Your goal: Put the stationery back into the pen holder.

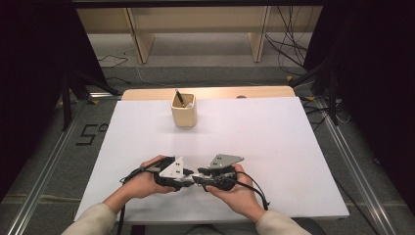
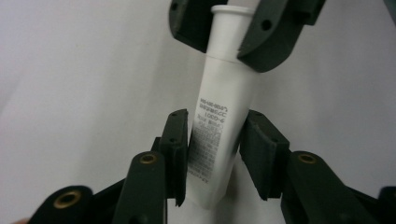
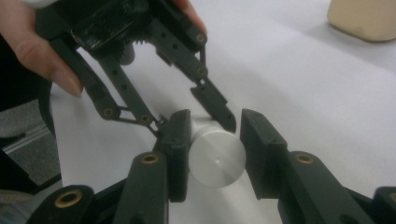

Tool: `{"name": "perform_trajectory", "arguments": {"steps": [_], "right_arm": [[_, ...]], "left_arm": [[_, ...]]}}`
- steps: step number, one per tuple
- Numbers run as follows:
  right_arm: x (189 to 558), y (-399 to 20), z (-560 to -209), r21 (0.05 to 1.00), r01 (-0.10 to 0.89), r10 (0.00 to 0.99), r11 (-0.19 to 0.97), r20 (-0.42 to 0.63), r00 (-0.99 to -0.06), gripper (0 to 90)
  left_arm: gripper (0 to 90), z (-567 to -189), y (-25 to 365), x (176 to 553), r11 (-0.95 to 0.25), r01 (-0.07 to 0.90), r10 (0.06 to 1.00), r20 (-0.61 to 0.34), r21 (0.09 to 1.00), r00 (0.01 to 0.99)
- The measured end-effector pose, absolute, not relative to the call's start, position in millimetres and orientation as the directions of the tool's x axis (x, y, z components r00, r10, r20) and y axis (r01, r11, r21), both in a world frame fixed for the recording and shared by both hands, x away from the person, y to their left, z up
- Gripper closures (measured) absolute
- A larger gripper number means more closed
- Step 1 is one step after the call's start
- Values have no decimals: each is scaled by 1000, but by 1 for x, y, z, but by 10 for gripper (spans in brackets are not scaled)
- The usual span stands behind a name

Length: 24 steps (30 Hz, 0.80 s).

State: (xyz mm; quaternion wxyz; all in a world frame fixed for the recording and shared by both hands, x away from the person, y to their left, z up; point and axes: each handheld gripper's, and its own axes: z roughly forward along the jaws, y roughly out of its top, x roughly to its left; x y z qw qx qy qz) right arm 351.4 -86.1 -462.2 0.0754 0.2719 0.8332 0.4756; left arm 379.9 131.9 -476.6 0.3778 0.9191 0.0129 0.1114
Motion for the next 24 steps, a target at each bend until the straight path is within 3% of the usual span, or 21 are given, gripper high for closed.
{"name": "perform_trajectory", "arguments": {"steps": [5, 16, 24], "right_arm": [[354, -88, -462, 844, 380, 539, 379, 132, -832, 609], [356, -91, -462, 853, 402, 560, 333, 164, -812, 421], [358, -95, -462, 854, 400, 578, 333, 151, -802, 372]], "left_arm": [[668, -474, 130, 378, -707, -52, 119, 191, 705, 974], [669, -475, 138, 384, -685, 28, 203, 153, 728, 967], [669, -474, 142, 386, -652, 98, 276, 115, 752, 954]]}}
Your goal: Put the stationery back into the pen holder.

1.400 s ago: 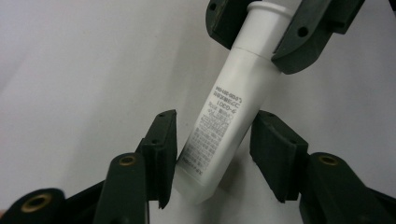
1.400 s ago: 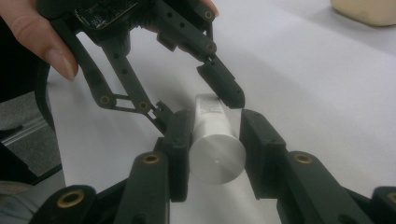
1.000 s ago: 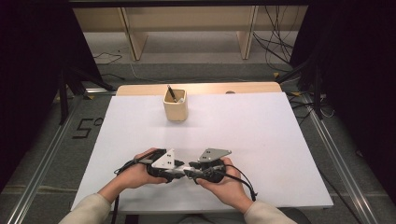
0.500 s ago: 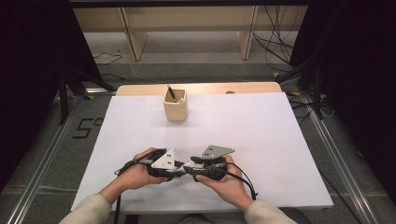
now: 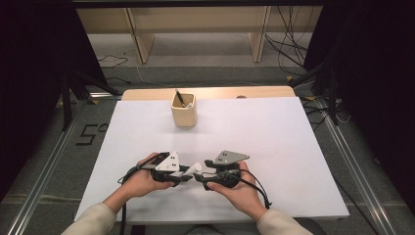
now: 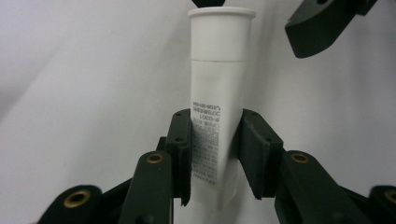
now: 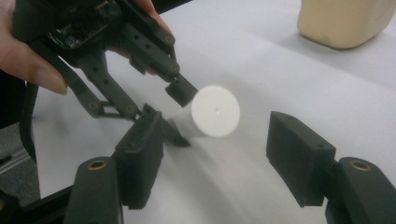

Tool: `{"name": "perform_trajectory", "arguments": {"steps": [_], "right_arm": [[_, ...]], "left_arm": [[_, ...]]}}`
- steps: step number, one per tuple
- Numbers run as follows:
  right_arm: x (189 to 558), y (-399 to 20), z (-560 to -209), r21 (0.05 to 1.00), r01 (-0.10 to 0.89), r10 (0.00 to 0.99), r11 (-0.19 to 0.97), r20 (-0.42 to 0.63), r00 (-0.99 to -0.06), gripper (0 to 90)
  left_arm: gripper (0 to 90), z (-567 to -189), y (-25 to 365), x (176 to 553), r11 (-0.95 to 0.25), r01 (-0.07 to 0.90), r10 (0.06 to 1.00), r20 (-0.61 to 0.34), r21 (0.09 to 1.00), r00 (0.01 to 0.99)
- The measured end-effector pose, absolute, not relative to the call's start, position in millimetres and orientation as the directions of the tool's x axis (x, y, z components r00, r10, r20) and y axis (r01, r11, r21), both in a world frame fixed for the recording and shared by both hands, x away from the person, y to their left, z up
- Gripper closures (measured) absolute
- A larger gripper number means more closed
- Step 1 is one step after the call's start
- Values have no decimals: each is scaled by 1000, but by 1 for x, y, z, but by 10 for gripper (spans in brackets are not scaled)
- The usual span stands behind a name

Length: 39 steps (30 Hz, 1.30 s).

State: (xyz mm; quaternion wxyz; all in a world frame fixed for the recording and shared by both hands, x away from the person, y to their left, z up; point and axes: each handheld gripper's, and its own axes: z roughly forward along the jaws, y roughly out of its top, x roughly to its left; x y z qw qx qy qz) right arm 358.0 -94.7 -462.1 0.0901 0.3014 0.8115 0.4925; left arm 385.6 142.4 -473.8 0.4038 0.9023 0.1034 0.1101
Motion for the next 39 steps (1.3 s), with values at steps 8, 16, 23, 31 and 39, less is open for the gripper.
{"name": "perform_trajectory", "arguments": {"steps": [8, 16, 23, 31, 39], "right_arm": [[362, -102, -463, 850, 399, 593, 344, 133, -795, 366], [365, -115, -466, 835, 419, 622, 356, 122, -773, 352], [368, -129, -466, 830, 427, 653, 358, 105, -750, 350], [368, -141, -469, 827, 432, 667, 359, 96, -739, 345], [367, -150, -470, 818, 428, 667, 385, 74, -741, 345]], "left_arm": [[668, -471, 147, 387, -591, 189, 364, 50, 784, 930], [668, -468, 152, 389, -521, 267, 470, 11, 811, 882], [668, -465, 156, 390, -465, 298, 530, -8, 834, 848], [668, -465, 159, 390, -432, 311, 563, -16, 847, 826], [667, -465, 161, 390, -411, 322, 584, -25, 853, 812]]}}
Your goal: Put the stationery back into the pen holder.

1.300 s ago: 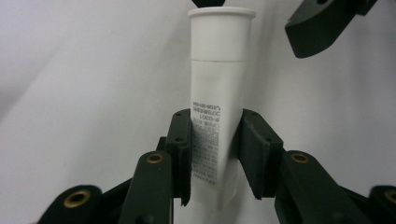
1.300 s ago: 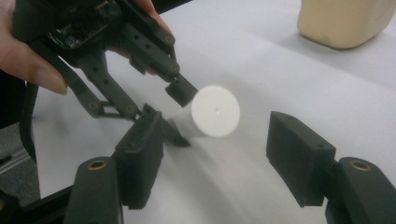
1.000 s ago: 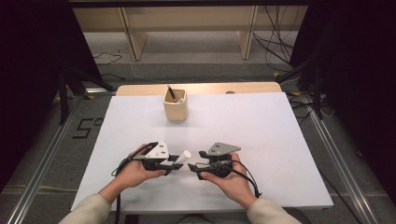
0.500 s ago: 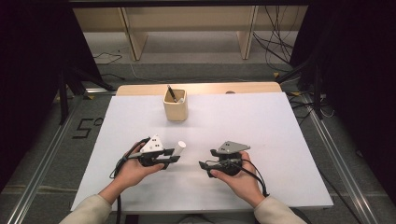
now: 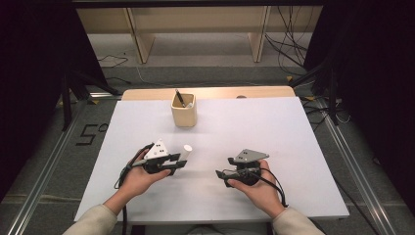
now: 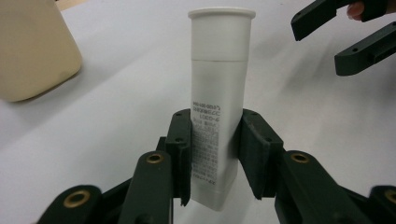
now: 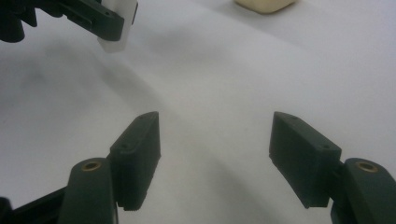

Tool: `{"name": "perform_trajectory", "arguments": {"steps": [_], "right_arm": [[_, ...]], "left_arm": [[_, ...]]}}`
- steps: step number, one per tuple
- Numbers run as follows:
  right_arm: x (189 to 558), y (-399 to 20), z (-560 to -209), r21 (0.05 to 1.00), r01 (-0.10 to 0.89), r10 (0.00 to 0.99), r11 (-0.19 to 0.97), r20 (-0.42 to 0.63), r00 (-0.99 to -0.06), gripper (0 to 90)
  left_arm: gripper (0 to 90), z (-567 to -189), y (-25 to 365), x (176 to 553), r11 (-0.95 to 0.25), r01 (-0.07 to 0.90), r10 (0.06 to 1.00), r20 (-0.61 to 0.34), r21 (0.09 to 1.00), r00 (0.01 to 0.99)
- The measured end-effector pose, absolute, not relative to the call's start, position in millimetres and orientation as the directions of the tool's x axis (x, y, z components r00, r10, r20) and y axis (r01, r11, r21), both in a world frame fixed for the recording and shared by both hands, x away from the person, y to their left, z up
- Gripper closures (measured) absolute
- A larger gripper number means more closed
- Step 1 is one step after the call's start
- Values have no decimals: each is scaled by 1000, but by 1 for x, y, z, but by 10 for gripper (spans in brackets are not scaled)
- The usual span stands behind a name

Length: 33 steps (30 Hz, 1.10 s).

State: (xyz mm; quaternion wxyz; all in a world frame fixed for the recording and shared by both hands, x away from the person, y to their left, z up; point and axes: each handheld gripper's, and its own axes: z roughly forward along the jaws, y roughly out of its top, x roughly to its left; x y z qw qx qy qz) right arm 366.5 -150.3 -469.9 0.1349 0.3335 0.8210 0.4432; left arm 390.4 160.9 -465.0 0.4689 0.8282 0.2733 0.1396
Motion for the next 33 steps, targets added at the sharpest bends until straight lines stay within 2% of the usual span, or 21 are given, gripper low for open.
{"name": "perform_trajectory", "arguments": {"steps": [20, 33], "right_arm": [[361, -174, -472, 809, 429, 668, 403, 60, -742, 324], [359, -186, -474, 798, 445, 688, 406, 54, -723, 314]], "left_arm": [[668, -463, 167, 392, -345, 349, 660, -39, 871, 750], [668, -458, 171, 399, -268, 386, 743, -66, 883, 666]]}}
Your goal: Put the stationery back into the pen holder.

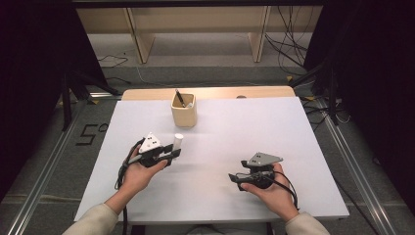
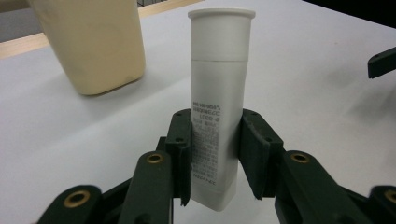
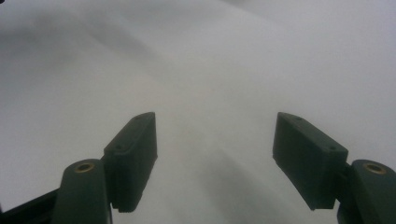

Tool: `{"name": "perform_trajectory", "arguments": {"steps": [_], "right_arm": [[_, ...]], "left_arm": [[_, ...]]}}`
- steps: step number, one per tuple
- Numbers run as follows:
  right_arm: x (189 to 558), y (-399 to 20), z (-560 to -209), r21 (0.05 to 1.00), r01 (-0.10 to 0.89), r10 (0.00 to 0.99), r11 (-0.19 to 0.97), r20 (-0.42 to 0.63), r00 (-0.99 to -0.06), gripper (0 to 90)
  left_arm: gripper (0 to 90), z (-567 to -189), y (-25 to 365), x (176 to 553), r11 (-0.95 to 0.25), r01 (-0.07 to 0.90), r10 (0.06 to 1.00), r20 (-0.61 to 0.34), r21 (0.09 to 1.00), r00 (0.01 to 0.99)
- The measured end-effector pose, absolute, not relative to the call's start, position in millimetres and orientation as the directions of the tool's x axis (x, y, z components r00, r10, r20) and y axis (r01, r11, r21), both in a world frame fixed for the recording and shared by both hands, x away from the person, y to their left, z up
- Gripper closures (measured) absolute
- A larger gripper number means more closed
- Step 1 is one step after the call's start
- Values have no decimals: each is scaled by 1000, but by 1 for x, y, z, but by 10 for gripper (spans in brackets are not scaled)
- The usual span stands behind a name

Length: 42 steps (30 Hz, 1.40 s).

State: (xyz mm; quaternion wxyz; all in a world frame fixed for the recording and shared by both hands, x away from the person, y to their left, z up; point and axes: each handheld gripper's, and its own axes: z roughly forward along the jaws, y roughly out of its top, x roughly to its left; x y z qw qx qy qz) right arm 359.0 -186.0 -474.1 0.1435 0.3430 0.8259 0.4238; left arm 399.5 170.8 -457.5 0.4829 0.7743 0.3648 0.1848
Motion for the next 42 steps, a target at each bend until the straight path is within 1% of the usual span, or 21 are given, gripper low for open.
{"name": "perform_trajectory", "arguments": {"steps": [23, 42], "right_arm": [[359, -187, -477, 787, 459, 682, 412, 67, -728, 311], [358, -198, -478, 771, 470, 682, 430, 63, -729, 309]], "left_arm": [[667, -445, 168, 413, -256, 369, 756, -53, 893, 653], [668, -440, 169, 418, -237, 363, 765, -57, 901, 642]]}}
